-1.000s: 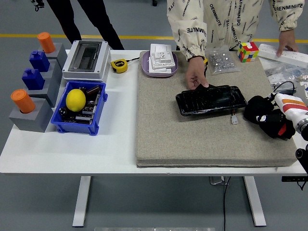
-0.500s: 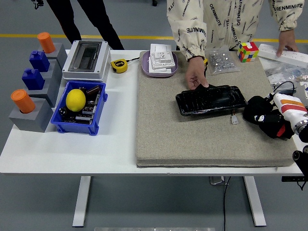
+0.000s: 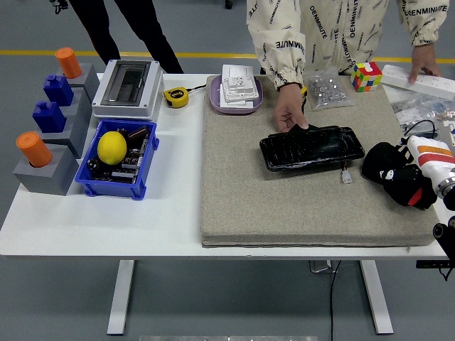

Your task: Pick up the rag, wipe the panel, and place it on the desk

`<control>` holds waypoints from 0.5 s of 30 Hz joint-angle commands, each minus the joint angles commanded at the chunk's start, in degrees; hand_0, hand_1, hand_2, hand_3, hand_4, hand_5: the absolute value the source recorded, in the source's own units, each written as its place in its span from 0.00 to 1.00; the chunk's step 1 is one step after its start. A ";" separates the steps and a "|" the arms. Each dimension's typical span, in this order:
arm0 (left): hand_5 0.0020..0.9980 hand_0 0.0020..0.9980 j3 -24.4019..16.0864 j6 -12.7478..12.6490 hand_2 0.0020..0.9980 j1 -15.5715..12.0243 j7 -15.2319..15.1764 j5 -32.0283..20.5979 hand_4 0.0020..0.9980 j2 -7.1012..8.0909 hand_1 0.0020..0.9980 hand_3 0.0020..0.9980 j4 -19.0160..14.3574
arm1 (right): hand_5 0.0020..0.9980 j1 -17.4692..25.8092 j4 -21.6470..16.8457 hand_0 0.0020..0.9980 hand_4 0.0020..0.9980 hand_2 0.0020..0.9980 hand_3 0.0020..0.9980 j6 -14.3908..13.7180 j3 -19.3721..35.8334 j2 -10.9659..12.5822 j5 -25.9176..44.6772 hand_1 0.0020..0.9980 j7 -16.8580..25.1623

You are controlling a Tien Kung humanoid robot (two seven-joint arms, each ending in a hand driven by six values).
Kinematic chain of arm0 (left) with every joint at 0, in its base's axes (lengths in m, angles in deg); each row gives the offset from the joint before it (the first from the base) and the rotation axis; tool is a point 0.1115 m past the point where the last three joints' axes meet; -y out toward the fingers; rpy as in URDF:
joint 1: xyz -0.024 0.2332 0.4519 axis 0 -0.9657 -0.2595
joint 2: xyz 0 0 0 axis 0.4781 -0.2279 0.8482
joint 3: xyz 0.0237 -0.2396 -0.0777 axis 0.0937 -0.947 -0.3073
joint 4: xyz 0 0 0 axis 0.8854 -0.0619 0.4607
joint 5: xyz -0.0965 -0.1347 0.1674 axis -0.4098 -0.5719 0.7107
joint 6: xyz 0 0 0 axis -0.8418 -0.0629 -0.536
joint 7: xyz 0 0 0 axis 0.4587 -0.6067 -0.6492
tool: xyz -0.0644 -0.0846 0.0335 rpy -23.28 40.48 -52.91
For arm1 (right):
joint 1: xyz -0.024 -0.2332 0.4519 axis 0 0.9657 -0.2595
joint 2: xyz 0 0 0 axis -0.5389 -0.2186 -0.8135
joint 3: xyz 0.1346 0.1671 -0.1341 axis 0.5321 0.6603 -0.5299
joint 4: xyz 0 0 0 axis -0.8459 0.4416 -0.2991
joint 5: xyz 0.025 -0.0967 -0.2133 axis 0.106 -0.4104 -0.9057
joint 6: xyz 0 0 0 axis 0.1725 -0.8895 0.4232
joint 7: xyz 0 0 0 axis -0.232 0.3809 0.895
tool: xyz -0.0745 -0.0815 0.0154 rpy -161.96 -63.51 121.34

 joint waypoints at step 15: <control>0.47 0.64 0.12 0.00 0.72 -0.07 0.03 0.07 0.59 0.10 0.69 0.56 0.00 | 0.15 -0.01 0.03 0.22 1.00 0.46 0.44 -0.52 0.15 0.16 -1.15 0.38 -0.38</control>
